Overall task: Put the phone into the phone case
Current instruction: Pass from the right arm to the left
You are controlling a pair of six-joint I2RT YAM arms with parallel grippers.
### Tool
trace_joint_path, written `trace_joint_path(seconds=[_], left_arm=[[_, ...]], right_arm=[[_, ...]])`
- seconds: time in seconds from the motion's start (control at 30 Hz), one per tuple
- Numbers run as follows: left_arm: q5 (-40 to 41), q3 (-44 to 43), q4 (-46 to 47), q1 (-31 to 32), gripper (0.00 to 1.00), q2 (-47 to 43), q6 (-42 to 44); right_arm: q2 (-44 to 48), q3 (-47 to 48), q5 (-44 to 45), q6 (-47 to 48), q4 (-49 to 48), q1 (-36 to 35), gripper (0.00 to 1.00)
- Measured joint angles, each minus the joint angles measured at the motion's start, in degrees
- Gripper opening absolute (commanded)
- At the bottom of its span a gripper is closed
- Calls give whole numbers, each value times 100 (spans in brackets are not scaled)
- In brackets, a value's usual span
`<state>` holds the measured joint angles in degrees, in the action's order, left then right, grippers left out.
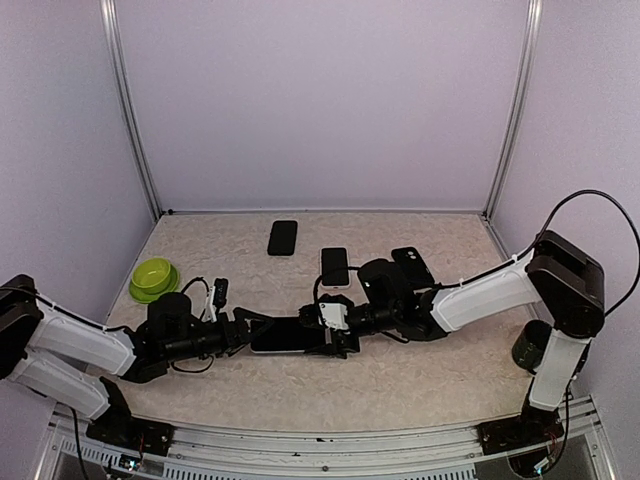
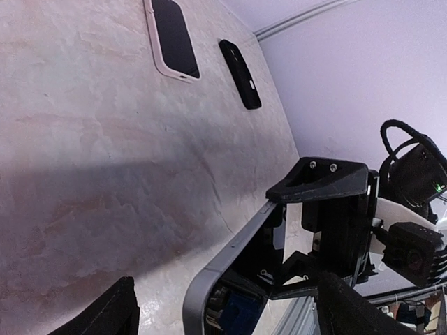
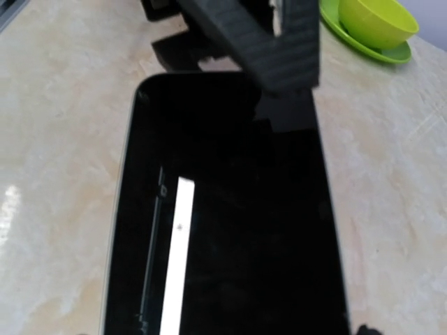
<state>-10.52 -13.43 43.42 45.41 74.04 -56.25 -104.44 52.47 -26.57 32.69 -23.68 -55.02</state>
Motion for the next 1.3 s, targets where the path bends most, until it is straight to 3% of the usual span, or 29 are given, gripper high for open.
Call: trace_joint_path(seconds=[0.4,0.83,1.13,1.3], left_arm=[[-813,-76,868,81,59,691,-92],[-1045,-79,968,81,30,874,-79],[-1187,-81,1145,103,2,968,-63],[-1248,-83,1270,120,0,1034,-26]], right_arm=[[107,-101,332,264,-59,-144,51],[129,-122,345,654,-52,-151,51],[129,-122,361,737,35,-151,53],[129,-122,387,730,81,-149,56]])
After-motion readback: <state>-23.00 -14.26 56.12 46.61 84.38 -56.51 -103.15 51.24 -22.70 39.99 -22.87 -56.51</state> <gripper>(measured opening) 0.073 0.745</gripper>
